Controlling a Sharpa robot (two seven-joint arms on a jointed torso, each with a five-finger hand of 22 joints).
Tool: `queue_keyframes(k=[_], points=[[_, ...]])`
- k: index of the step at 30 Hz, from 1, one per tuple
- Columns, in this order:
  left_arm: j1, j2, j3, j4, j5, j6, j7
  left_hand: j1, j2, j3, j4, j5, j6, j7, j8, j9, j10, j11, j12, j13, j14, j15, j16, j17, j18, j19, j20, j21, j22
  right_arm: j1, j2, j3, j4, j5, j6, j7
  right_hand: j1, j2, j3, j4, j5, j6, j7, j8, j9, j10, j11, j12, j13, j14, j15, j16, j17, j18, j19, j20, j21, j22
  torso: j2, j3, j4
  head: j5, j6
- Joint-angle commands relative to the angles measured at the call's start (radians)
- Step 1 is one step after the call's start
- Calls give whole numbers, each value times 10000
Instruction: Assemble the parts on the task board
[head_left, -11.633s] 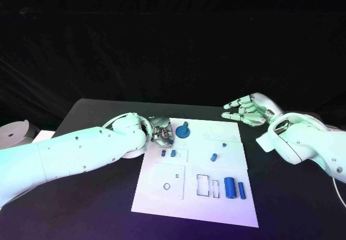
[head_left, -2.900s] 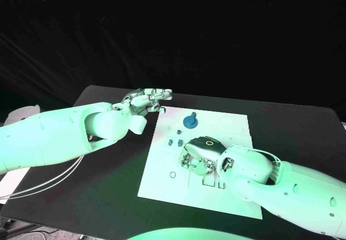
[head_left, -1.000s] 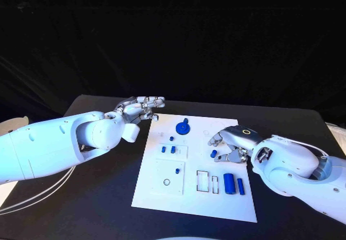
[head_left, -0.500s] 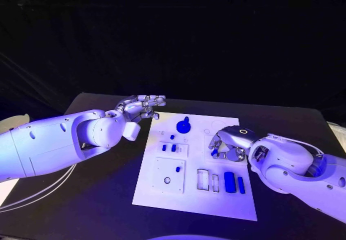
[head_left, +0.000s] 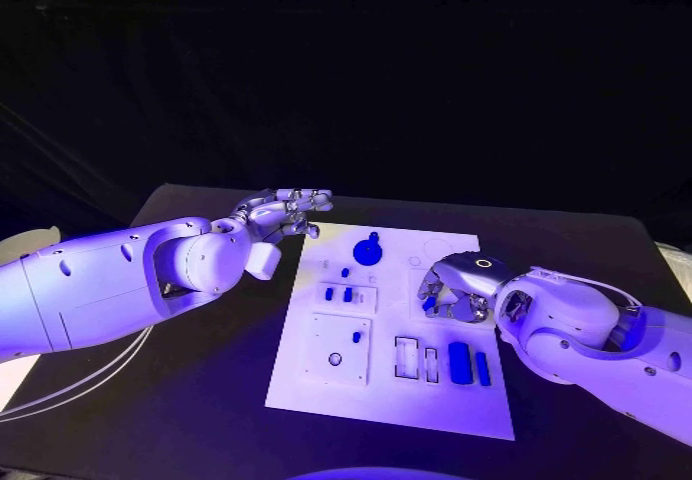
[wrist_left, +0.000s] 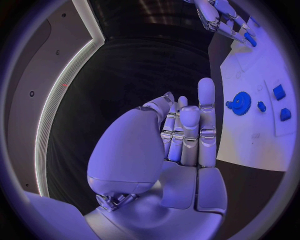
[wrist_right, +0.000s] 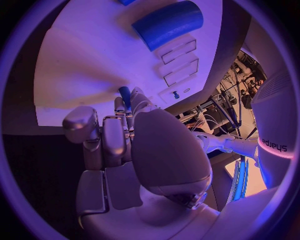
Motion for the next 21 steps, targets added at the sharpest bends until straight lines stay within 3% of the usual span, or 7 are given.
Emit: queue_keyframes(k=[1,6,9,14,21], points=[[4,8,6,27,-68,208,-8,-84,31,53,11,55,-50,-13,-13,-11,-72,-11,15,9,-41,-2,-36,-9,95,-58,30,-38,-11,-20,17,-8,-19,-219,184,16,110,72,112,-27,-42,115,-10,2,-14,120,-21,-53,-3,392,-102,58,25,-34,63,-13,77,33,1,-1,-7,0,-6],[4,10,6,29,-92,204,-5,-96,27,56,10,55,-60,-10,-16,-12,-86,-8,21,8,-51,1,-42,-26,95,-61,32,-42,-13,-32,8,-9,18,-287,-334,130,638,389,705,-382,-53,690,19,198,78,825,-142,37,49,464,-178,370,354,-107,219,-96,393,460,1,-1,1,-14,-22],[4,14,6,24,-97,204,-3,-96,27,56,10,55,-60,-10,-16,-12,-86,-8,21,8,-51,1,-42,-26,95,-61,32,-42,-13,-36,-12,-7,75,-318,-656,207,755,452,907,-546,-53,889,29,268,124,1080,-177,50,61,485,-208,465,447,-129,264,-134,494,588,2,4,6,-12,-23],[4,12,6,20,-100,199,2,-96,27,56,10,55,-60,-10,-16,-12,-86,-8,21,8,-51,1,-42,-26,95,-61,32,-42,-13,-38,-71,7,187,-336,-1007,277,801,494,1115,-688,-53,953,46,264,145,1231,-185,-4,52,490,-219,522,499,-144,286,-159,559,667,1,-4,10,-7,-37],[4,11,6,2,-101,189,-1,-103,35,67,5,57,-69,-8,-17,-12,-99,-6,32,9,-63,4,-47,-46,94,-64,35,-48,-16,53,-269,94,525,-157,-1196,296,613,345,1262,-775,-55,1002,56,230,168,1315,-171,-152,35,486,-209,572,539,-156,289,-161,612,729,-11,-11,1,3,-48]])
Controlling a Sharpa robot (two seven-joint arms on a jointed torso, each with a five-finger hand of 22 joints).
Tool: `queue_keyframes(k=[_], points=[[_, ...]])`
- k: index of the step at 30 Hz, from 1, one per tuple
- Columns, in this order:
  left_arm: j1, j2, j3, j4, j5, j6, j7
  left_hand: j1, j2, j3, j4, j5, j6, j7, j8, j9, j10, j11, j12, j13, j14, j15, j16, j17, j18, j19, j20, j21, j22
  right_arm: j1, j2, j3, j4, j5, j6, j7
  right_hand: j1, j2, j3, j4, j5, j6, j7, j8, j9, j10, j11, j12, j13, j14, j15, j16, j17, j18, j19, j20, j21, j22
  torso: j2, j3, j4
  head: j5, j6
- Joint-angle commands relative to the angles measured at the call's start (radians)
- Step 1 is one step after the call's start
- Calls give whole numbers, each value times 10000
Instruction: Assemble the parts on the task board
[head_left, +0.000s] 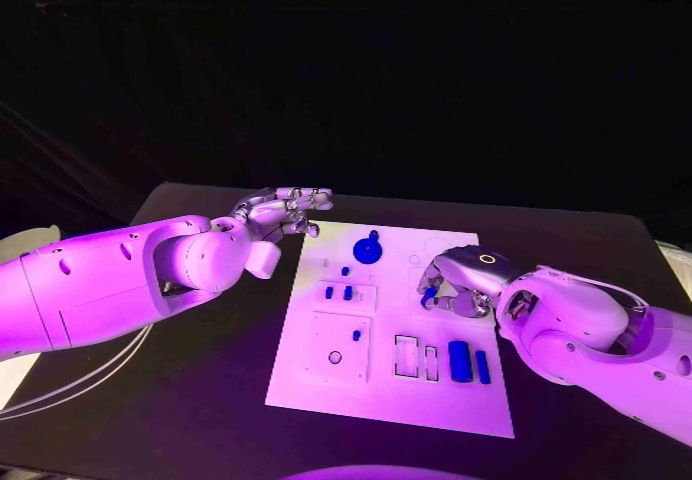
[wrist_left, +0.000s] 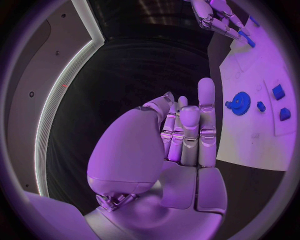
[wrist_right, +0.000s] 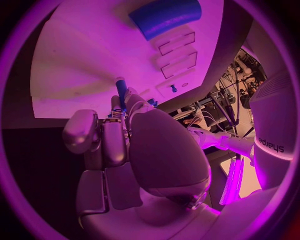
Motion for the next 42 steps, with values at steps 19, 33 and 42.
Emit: queue_keyframes(k=[19,33,42], points=[[3,173,7,-41,-50,245,38,-104,34,67,5,57,-70,-8,-17,-12,-79,14,32,10,-63,3,-47,-13,94,-64,35,-48,-14,-155,1383,32,1005,432,-319,677,-51,-93,637,-412,29,16,63,-169,-7,520,-416,-338,27,464,-21,50,-9,-147,11,14,42,5,3,-14,29,161,-23],[4,267,8,-61,-50,268,41,-104,34,67,5,57,-70,-8,-17,-12,-79,14,32,10,-63,3,-47,-13,94,-64,35,-48,-14,-723,2566,-209,-16,568,231,1098,-129,-157,834,-545,30,-25,111,-258,-17,485,-375,-425,30,456,13,61,-10,-140,-18,33,35,-8,10,-13,-2,299,-84],[3,300,8,-96,-50,284,48,-105,45,88,-9,57,-76,-7,-14,-10,-94,15,52,12,-77,5,-51,-36,95,-69,38,-57,-17,-842,2699,-254,-271,557,524,1106,-144,-157,858,-558,31,-23,117,-265,-16,482,-370,-429,31,456,16,64,-7,-139,-24,36,30,-15,5,-2,-8,350,-164]])
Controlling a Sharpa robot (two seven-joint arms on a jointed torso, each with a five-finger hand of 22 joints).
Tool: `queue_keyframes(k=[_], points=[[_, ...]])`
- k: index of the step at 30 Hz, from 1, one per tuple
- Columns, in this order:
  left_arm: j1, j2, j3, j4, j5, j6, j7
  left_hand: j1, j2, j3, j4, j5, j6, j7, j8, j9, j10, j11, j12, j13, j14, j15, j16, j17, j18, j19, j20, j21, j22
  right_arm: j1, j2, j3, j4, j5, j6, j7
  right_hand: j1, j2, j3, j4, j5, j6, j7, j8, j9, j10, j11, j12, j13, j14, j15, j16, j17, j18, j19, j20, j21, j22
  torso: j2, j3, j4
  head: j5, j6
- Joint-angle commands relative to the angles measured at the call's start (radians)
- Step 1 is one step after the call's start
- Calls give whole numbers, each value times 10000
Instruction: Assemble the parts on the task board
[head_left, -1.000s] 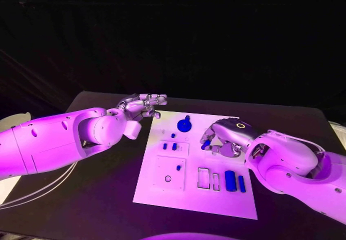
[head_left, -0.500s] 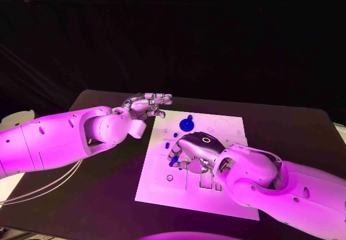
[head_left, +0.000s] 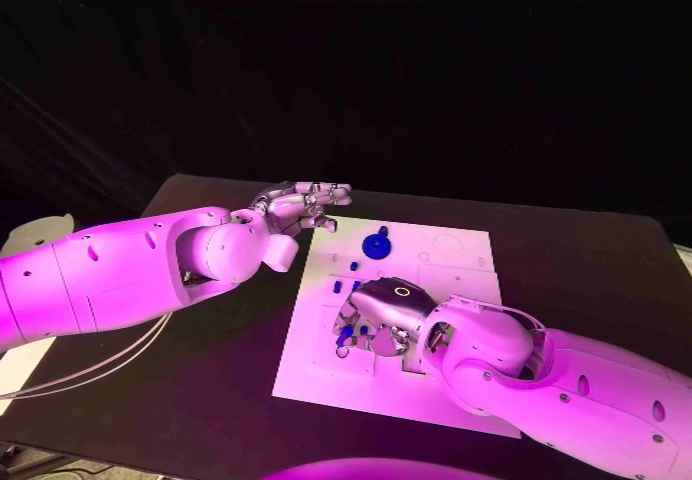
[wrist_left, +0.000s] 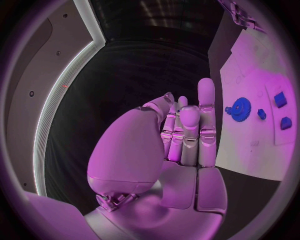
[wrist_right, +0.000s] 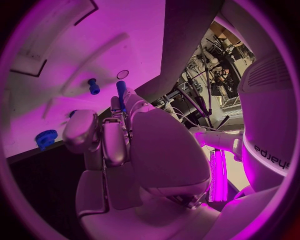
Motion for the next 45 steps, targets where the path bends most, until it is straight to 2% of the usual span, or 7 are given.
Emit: queue_keyframes(k=[1,17,25,35,45], points=[[4,21,7,-2,-30,207,57,-65,4,61,18,57,-76,-6,-14,-10,-44,-5,52,15,-78,5,-51,-8,95,-32,1,-57,-14,-22,22,-5,-22,-24,407,151,-5,-19,349,-294,28,-2,64,-46,-12,446,-407,38,11,455,14,34,-4,-138,-22,35,32,-10,-7,10,-9,29,-38],[4,23,7,-13,-30,212,46,-65,4,61,18,57,-76,-6,-14,-10,-44,-5,52,15,-78,5,-51,-8,95,-32,1,-57,-14,-43,63,-29,-93,-41,710,108,-34,-22,375,-308,28,10,69,-49,-9,453,-402,38,14,454,19,35,-5,-138,-26,39,33,-9,-7,10,-16,50,-71],[4,29,7,-11,-30,221,44,-65,4,61,18,57,-76,-6,-14,-10,-44,-5,52,15,-78,5,-51,-8,95,-32,1,-57,-14,-84,217,-66,-249,-179,823,-41,-51,-22,393,-318,28,14,70,-54,-8,454,-401,36,15,452,21,30,-13,-135,-34,42,24,-23,-6,11,0,56,-75],[4,11,7,-5,-30,211,41,-65,4,61,18,57,-76,-6,-14,-10,-44,-5,52,15,-78,5,-51,-8,95,-32,1,-57,-14,-114,288,-100,-260,-309,1167,-187,-130,-51,434,-350,24,29,74,-68,-3,453,-395,33,18,448,28,30,-18,-133,-45,50,22,-25,-8,6,-7,77,-112],[3,1,7,-10,-30,217,38,-65,4,61,18,57,-76,-6,-14,-10,-44,-5,52,15,-78,5,-51,-8,95,-32,1,-57,-14,-142,122,-111,7,-566,938,-348,-190,-63,462,-375,25,61,68,-67,5,476,-401,40,23,446,27,31,-21,-133,-49,54,29,-16,-12,14,-5,92,-112]])
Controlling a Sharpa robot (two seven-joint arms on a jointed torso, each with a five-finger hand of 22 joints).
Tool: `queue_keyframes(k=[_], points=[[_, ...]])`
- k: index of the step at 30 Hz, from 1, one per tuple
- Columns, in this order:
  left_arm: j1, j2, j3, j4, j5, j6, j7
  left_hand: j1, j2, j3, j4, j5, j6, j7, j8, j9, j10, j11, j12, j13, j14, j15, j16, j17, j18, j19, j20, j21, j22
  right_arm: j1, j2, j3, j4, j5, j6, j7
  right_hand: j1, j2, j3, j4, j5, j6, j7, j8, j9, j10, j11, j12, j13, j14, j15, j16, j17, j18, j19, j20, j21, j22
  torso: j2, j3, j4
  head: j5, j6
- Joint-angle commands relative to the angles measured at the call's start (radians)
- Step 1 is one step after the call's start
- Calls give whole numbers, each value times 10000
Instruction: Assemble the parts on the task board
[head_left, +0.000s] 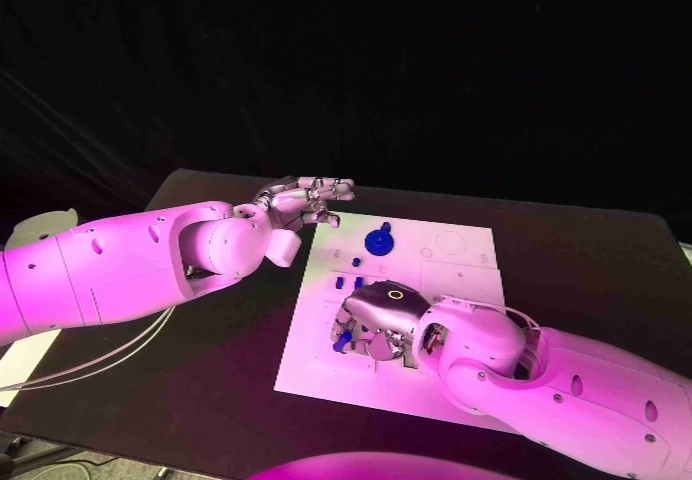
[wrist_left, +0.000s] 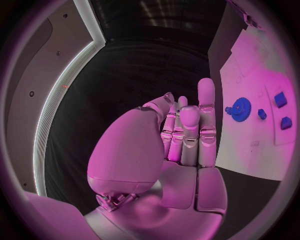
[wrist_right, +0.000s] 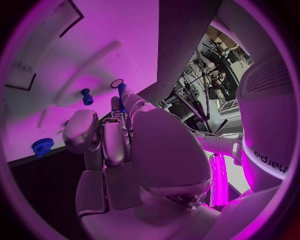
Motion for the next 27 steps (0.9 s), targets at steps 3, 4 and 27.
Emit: queue_keyframes(k=[3,4,27], points=[[3,0,6,7,-26,189,46,-66,4,61,17,57,-76,-6,-14,-11,-44,-5,52,17,-78,5,-51,-11,95,-33,1,-57,-15,-71,-151,-48,146,-468,278,-416,-134,15,49,-18,26,39,28,-6,22,487,-403,74,9,447,25,39,1,-133,-47,54,37,9,-3,3,-1,7,16],[3,-1,6,6,-26,189,45,-66,4,61,17,57,-76,-6,-14,-11,-44,-5,52,17,-78,5,-51,-11,95,-33,1,-57,-15,-73,-180,-47,182,-503,267,-448,-134,15,49,-18,26,39,28,-6,22,487,-403,74,9,447,25,39,1,-133,-47,54,37,9,-6,2,-5,7,22],[2,-16,5,18,-26,198,39,-75,6,83,-6,56,-88,-3,-9,-9,-69,-1,84,20,-94,7,-49,-34,96,-38,5,-68,-20,-70,-120,-35,240,-804,664,-936,-503,-142,66,-27,21,-18,17,-109,13,413,-388,31,-11,429,33,12,-45,-123,-83,61,8,-31,2,-8,-5,-16,35]])
